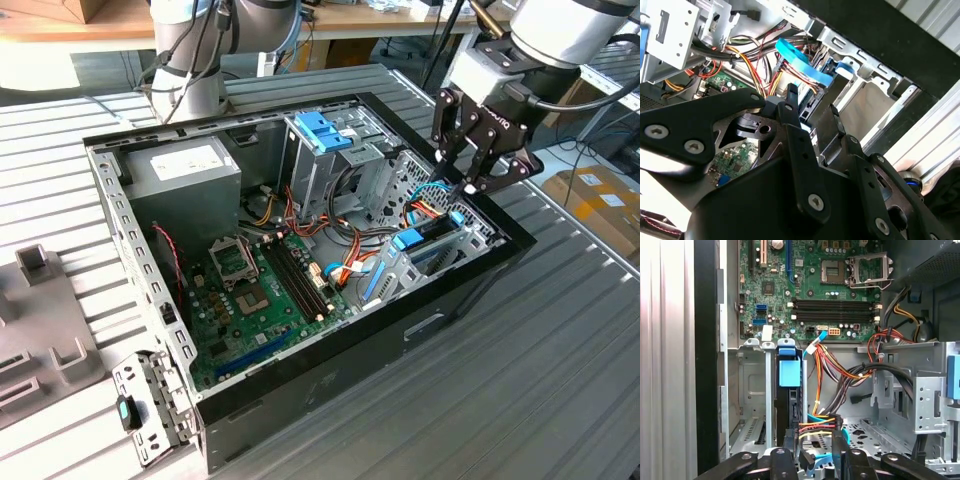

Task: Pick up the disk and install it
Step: 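Insert the second disk wire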

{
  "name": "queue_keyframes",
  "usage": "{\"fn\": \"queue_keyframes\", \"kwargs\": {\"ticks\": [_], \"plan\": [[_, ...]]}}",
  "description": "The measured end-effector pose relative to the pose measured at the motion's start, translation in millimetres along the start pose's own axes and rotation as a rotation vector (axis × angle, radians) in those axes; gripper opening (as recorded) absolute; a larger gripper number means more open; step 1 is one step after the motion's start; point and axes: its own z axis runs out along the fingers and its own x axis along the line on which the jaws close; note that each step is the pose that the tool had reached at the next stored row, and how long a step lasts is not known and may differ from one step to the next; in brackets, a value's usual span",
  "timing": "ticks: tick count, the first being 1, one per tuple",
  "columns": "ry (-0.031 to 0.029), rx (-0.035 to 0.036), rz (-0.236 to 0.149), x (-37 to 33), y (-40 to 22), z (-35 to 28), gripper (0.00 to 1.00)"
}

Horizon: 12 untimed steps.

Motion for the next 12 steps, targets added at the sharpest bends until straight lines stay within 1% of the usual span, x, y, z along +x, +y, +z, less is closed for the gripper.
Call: {"fn": "queue_keyframes", "kwargs": {"ticks": [2,4,6,12], "plan": [[0.0,0.0,0.0,0.0,-3.6,0.0,0.42],[-0.0001,0.0,0.0,0.1,-9.9,0.2,0.42],[0.0,0.0,0.0,0.1,-12.8,0.1,0.42],[0.0,0.0,0.0,0.1,-24.4,0.3,0.42]]}}
